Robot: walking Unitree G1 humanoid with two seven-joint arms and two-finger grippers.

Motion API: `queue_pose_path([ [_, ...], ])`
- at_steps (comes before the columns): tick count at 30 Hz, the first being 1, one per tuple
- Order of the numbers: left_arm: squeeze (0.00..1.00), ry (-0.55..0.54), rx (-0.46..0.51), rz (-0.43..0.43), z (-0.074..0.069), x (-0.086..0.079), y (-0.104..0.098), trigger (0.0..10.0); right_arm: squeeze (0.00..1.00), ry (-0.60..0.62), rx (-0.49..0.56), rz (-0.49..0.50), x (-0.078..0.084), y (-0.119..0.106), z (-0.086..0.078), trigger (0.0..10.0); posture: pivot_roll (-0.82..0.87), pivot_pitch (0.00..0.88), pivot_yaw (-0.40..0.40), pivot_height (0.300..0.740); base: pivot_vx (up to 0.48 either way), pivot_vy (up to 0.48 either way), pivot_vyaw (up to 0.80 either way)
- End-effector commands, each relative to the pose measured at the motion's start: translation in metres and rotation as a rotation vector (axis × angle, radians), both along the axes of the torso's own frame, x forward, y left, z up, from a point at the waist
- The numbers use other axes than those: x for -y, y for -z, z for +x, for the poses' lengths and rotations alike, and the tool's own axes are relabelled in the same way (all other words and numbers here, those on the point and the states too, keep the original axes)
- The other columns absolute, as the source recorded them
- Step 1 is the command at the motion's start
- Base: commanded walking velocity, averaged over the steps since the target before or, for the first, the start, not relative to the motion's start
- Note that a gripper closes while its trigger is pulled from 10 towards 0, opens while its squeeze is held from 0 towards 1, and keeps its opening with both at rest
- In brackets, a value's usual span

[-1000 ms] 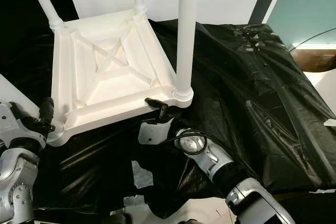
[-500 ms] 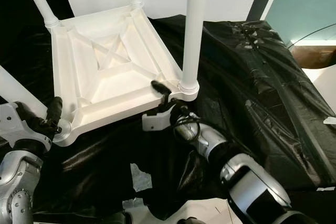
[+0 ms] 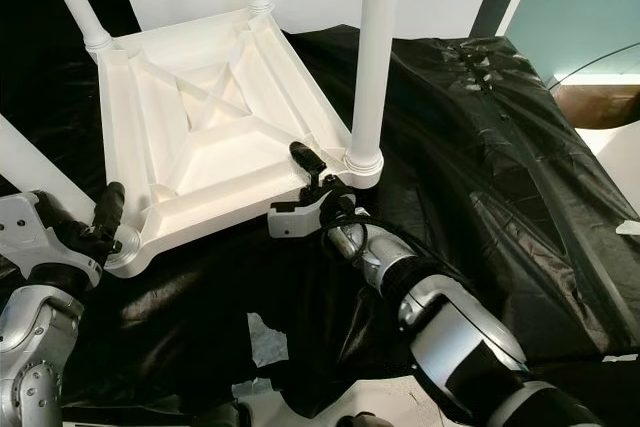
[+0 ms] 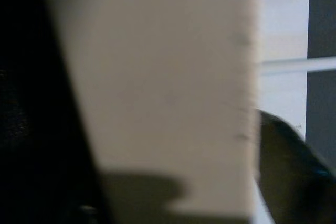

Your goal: Building children table

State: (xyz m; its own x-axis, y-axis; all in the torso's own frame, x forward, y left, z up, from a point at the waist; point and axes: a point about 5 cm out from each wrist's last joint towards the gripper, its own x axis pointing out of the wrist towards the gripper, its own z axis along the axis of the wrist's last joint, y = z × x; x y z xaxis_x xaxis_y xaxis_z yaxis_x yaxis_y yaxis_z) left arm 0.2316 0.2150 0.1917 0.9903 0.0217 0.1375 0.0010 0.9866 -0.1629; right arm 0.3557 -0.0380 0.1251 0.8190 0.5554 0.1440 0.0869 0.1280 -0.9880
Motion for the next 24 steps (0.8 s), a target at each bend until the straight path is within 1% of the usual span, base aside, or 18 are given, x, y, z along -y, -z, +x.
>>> queue_pose_path([
  [1, 0.00, 0.181, 0.062, -0.063, -0.001, 0.022, -0.009, 10.0, 0.00, -0.002, 0.040, 0.035, -0.004, -0.009, 0.003, 0.0, 0.17, 0.082, -0.060, 0.740, 0.000, 0.000, 0.00],
  [6, 0.00, 0.187, 0.062, -0.061, -0.002, 0.022, -0.009, 10.0, 0.00, 0.005, 0.051, 0.059, -0.004, -0.009, 0.003, 0.0, 0.17, 0.079, -0.059, 0.740, 0.000, 0.000, 0.00],
  [8, 0.00, 0.198, 0.062, -0.057, -0.002, 0.022, -0.010, 10.0, 0.00, 0.018, 0.048, 0.103, -0.004, -0.008, 0.003, 0.0, 0.17, 0.077, -0.060, 0.740, 0.000, 0.000, 0.00],
  [10, 0.00, 0.198, 0.062, -0.057, -0.002, 0.022, -0.010, 10.0, 0.00, 0.018, 0.048, 0.103, -0.004, -0.008, 0.003, 0.0, 0.17, 0.077, -0.060, 0.740, 0.000, 0.000, 0.00],
  [11, 1.00, 0.204, 0.061, -0.056, -0.003, 0.020, -0.010, 10.0, 0.00, 0.027, 0.043, 0.131, -0.004, -0.008, 0.003, 0.0, 0.17, 0.074, -0.059, 0.740, 0.000, 0.000, 0.00],
  [12, 1.00, 0.215, 0.060, -0.060, -0.004, 0.018, -0.009, 10.0, 0.00, 0.038, 0.040, 0.159, -0.003, -0.007, 0.002, 0.0, 0.17, 0.071, -0.062, 0.740, 0.000, 0.000, 0.00],
  [13, 1.00, 0.215, 0.060, -0.060, -0.004, 0.018, -0.009, 10.0, 0.00, 0.038, 0.040, 0.159, -0.003, -0.007, 0.002, 0.0, 0.17, 0.071, -0.062, 0.740, 0.000, 0.000, 0.00],
  [14, 1.00, 0.204, 0.053, -0.041, -0.005, 0.012, -0.009, 10.0, 0.00, 0.051, 0.034, 0.188, -0.003, -0.007, 0.002, 3.6, 0.17, 0.071, -0.062, 0.740, 0.000, 0.000, 0.00],
  [16, 1.00, 0.204, 0.053, -0.041, -0.005, 0.012, -0.009, 10.0, 0.00, 0.051, 0.034, 0.188, -0.003, -0.007, 0.002, 3.6, 0.17, 0.071, -0.062, 0.740, 0.000, 0.000, 0.00],
  [17, 0.92, 0.176, 0.046, -0.017, -0.005, 0.003, -0.010, 10.0, 0.00, 0.059, 0.023, 0.216, -0.004, -0.005, 0.001, 10.0, 0.17, 0.069, -0.064, 0.740, 0.000, 0.000, 0.00],
  [18, 0.00, 0.146, 0.047, 0.005, -0.006, -0.008, -0.012, 10.0, 0.00, 0.065, 0.022, 0.230, -0.006, -0.004, -0.001, 10.0, 0.17, 0.067, -0.068, 0.740, 0.000, 0.000, 0.00],
  [19, 0.00, 0.146, 0.047, 0.005, -0.006, -0.008, -0.012, 10.0, 0.00, 0.065, 0.022, 0.230, -0.006, -0.004, -0.001, 10.0, 0.17, 0.067, -0.068, 0.740, 0.000, 0.000, 0.00],
  [21, 0.00, 0.100, 0.060, 0.029, -0.008, -0.024, -0.018, 10.0, 0.00, 0.079, 0.022, 0.255, -0.008, -0.003, -0.002, 10.0, 0.17, 0.065, -0.071, 0.740, 0.000, 0.000, 0.00],
  [22, 0.00, 0.071, 0.074, 0.037, -0.010, -0.033, -0.023, 10.0, 0.00, 0.089, 0.039, 0.282, -0.009, -0.005, -0.002, 10.0, 0.17, 0.063, -0.074, 0.740, 0.000, 0.000, 0.00],
  [23, 0.00, 0.071, 0.074, 0.037, -0.010, -0.033, -0.023, 10.0, 0.00, 0.089, 0.039, 0.282, -0.009, -0.005, -0.002, 10.0, 0.17, 0.063, -0.074, 0.740, 0.000, 0.000, 0.00],
  [24, 0.00, 0.051, 0.082, 0.041, -0.011, -0.038, -0.025, 10.0, 0.00, 0.096, 0.051, 0.301, -0.010, -0.007, -0.002, 10.0, 0.17, 0.063, -0.074, 0.740, 0.000, 0.000, 0.00],
])
